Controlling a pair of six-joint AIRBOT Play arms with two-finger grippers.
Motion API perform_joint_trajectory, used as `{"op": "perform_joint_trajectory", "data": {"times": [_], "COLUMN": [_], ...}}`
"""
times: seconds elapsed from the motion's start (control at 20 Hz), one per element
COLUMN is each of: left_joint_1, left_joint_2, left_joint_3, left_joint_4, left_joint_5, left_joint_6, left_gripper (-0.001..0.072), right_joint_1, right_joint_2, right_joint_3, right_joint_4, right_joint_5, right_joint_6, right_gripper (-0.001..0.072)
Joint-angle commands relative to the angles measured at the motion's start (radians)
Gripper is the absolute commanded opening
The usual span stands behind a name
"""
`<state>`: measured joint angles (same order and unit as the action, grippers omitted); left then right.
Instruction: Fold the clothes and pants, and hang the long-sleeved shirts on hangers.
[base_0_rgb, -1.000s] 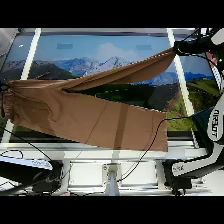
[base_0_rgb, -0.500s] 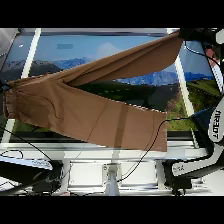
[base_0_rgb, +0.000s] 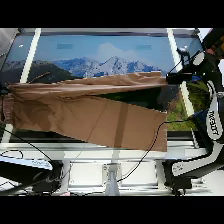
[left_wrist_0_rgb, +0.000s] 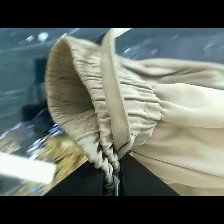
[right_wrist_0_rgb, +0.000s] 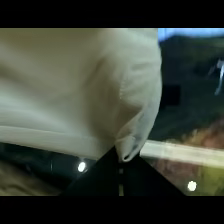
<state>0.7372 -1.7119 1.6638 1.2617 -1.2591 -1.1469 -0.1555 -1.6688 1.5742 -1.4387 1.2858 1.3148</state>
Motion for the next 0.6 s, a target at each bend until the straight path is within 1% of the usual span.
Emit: {"op": "perform_joint_trajectory", "data": {"times": [0.0, 0.05, 0.15, 0.55], "left_joint_1": [0.0, 0.0, 0.0, 0.0], "left_joint_2": [0.0, -0.001, -0.004, -0.022], "left_joint_3": [0.0, 0.0, 0.0, 0.0], "left_joint_4": [0.151, 0.151, 0.151, 0.132], "left_joint_5": [-0.01, -0.008, -0.006, 0.006], "left_joint_6": [-0.002, 0.0, 0.002, 0.001], "left_gripper": [0.0053, 0.0053, 0.0053, 0.0053], "right_joint_1": [-0.007, -0.006, -0.005, -0.003], "right_joint_2": [0.001, 0.004, 0.018, 0.202], "right_joint_3": [-0.053, -0.075, -0.136, -0.479], "right_joint_4": [-0.039, -0.039, -0.013, 0.11], "right_joint_5": [0.143, 0.135, 0.064, -0.313], "right_joint_6": [0.085, 0.107, 0.148, 0.224], "right_gripper": [0.0013, 0.0013, 0.0013, 0.0013]}}
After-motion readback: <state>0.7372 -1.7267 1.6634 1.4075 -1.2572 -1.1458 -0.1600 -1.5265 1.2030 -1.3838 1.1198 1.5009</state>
